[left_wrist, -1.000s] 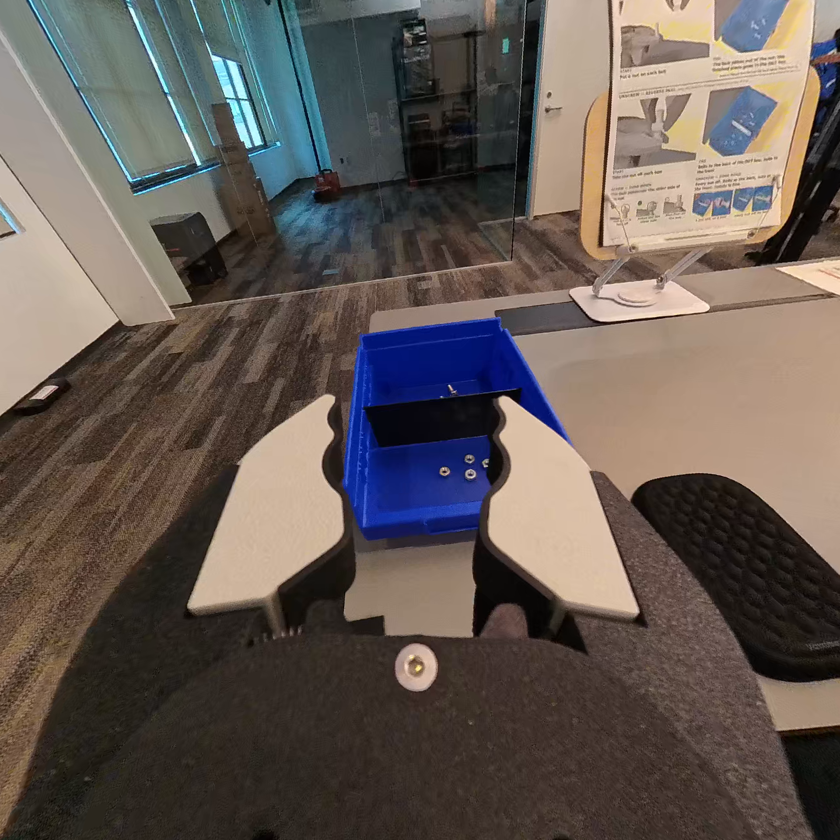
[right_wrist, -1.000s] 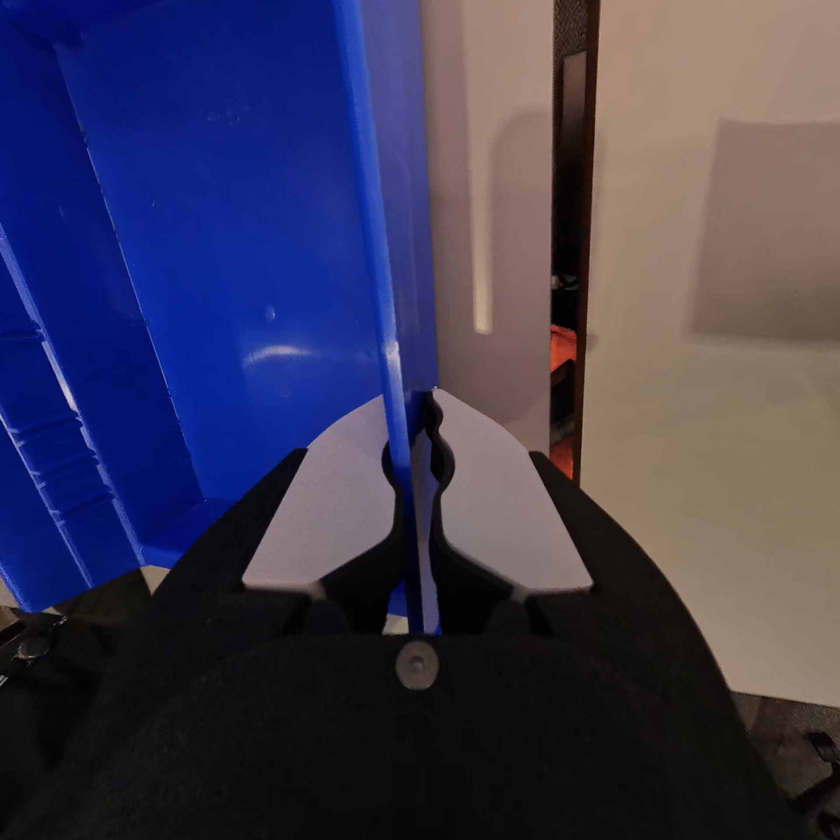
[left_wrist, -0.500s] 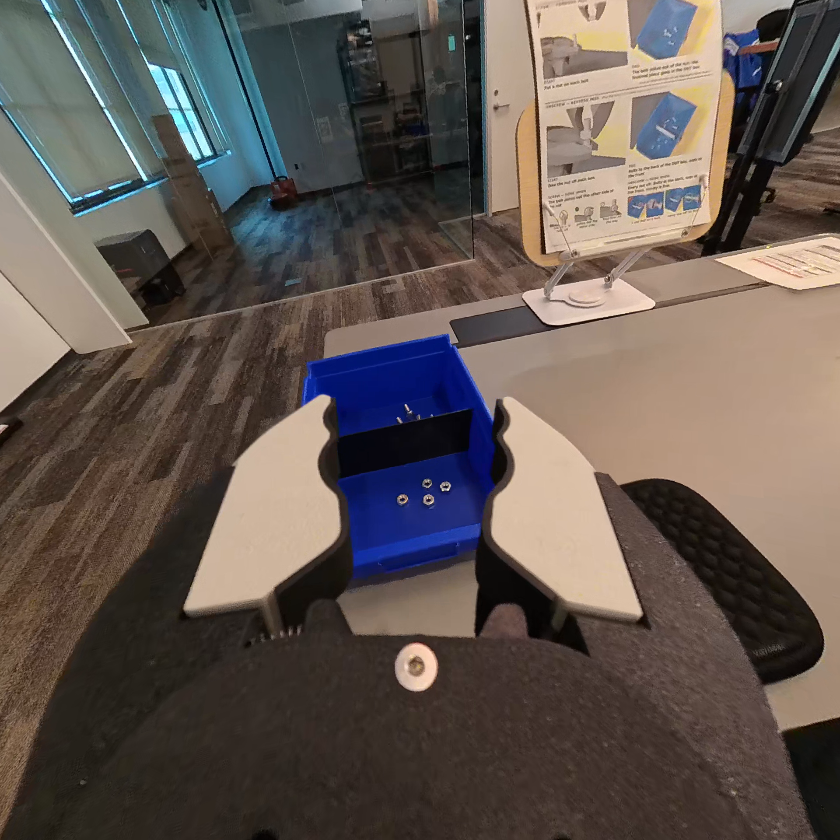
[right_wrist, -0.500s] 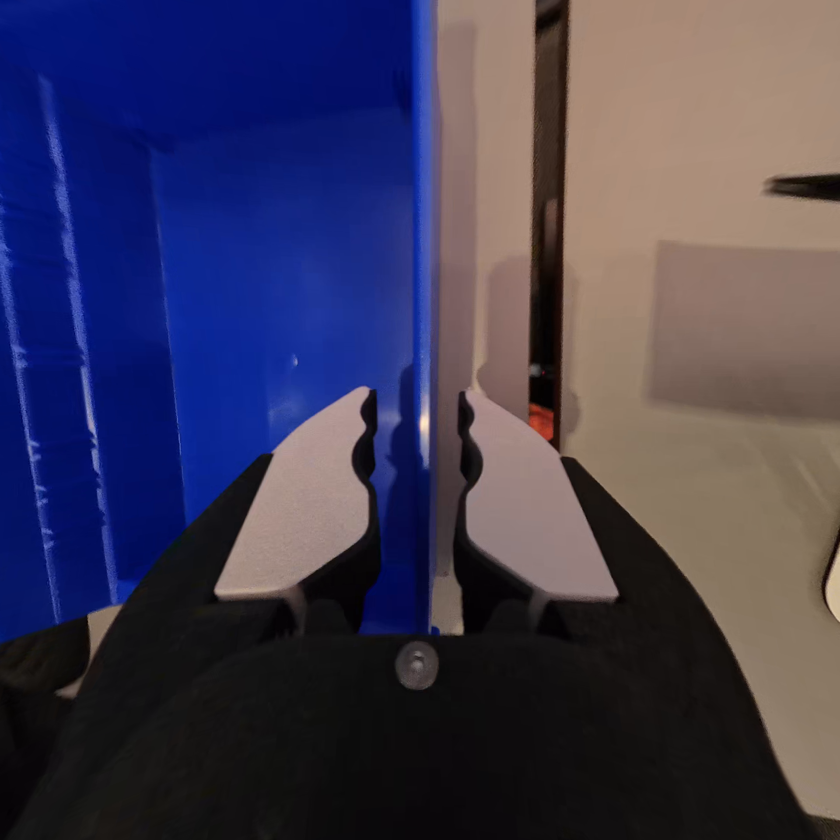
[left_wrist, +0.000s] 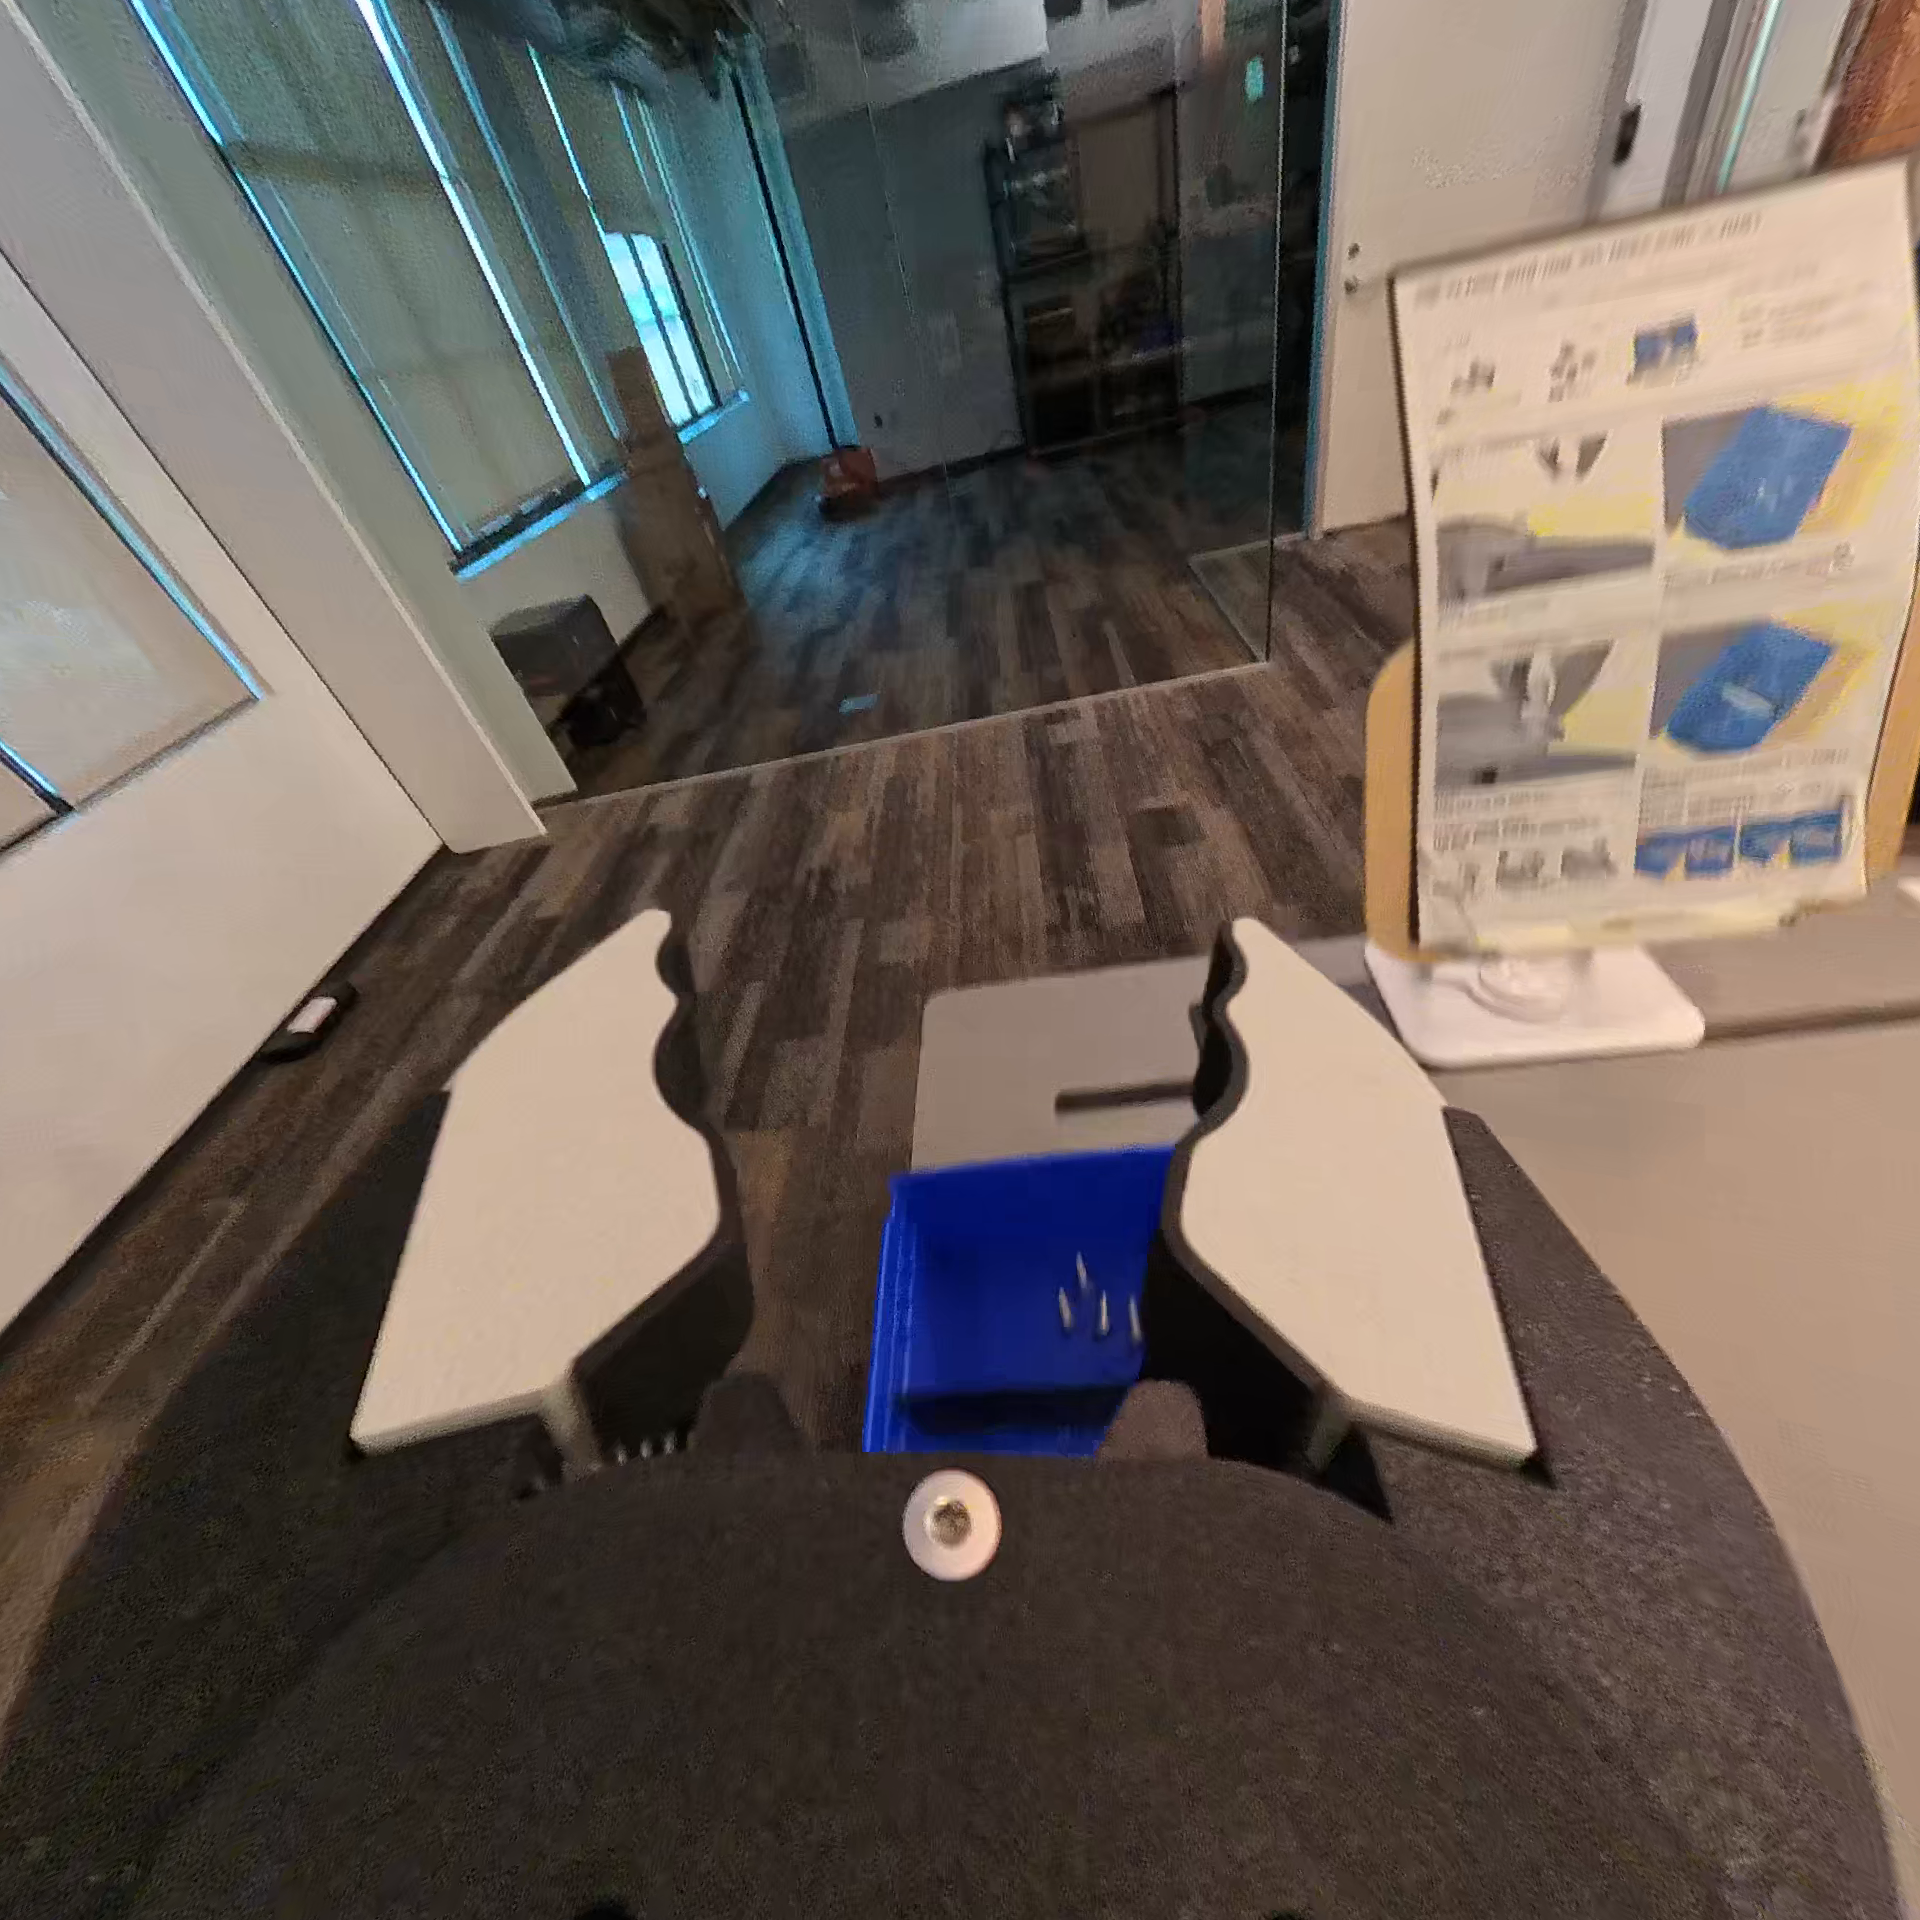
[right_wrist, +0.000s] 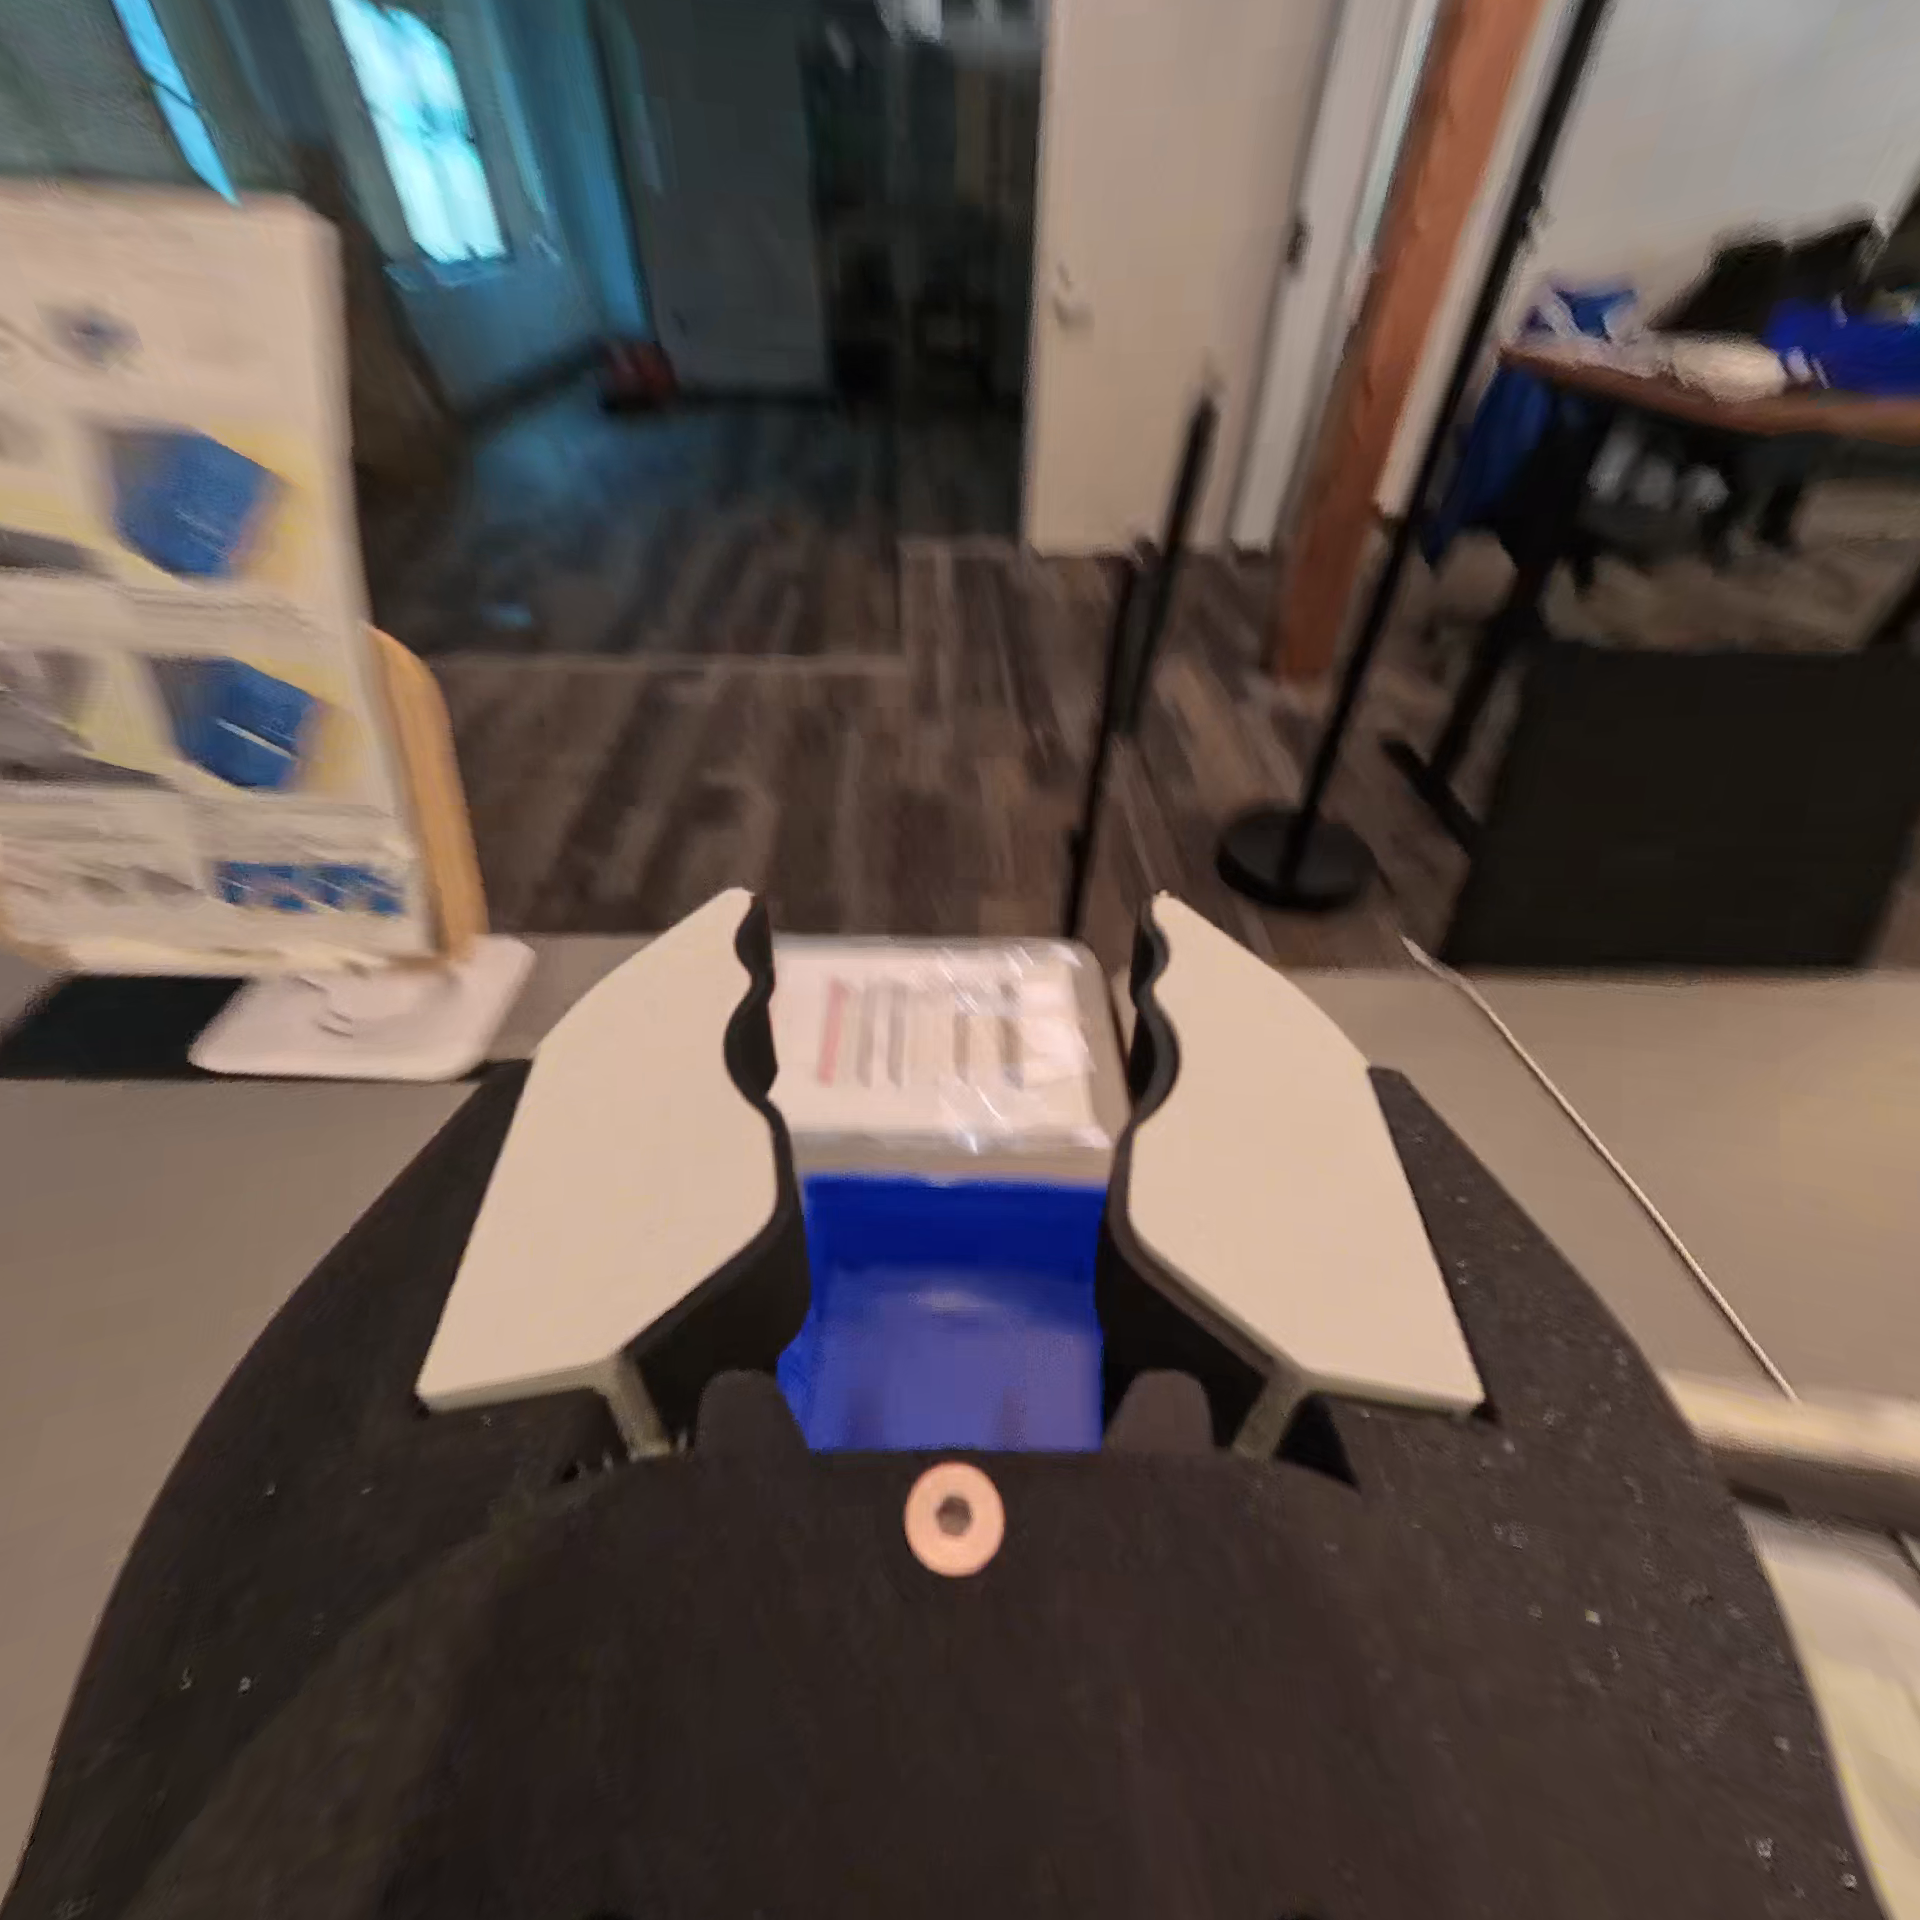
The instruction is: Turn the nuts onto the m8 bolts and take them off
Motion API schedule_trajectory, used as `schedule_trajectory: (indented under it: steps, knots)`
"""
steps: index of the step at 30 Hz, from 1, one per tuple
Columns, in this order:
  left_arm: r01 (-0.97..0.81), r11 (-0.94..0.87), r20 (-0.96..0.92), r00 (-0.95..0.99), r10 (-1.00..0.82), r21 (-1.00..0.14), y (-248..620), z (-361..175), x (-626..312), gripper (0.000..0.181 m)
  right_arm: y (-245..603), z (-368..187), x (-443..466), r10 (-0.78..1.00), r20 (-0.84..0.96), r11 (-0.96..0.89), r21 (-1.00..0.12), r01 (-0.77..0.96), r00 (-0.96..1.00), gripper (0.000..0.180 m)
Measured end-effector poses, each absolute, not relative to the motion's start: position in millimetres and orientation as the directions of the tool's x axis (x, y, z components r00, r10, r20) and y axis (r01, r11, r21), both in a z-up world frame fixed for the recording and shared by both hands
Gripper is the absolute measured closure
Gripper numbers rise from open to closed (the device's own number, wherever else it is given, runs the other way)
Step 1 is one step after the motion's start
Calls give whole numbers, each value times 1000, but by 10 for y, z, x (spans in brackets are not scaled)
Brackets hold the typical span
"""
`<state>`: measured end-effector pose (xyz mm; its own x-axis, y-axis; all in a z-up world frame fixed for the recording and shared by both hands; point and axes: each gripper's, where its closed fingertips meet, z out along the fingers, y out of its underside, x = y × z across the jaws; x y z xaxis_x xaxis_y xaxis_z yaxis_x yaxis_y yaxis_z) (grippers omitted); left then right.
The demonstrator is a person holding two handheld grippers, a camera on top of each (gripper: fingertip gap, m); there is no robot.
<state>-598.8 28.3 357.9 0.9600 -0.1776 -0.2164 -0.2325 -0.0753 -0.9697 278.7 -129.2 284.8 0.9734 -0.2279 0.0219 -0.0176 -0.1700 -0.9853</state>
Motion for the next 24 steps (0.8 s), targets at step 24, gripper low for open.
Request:
schedule_trajectory:
  steps: [24]
  knots:
    - [-166, -393, -76, 969, -236, -905, 1098, 53, -2956, 62, 517, 193, -646, -50, 60, -395, -918, 36, 997, 65]
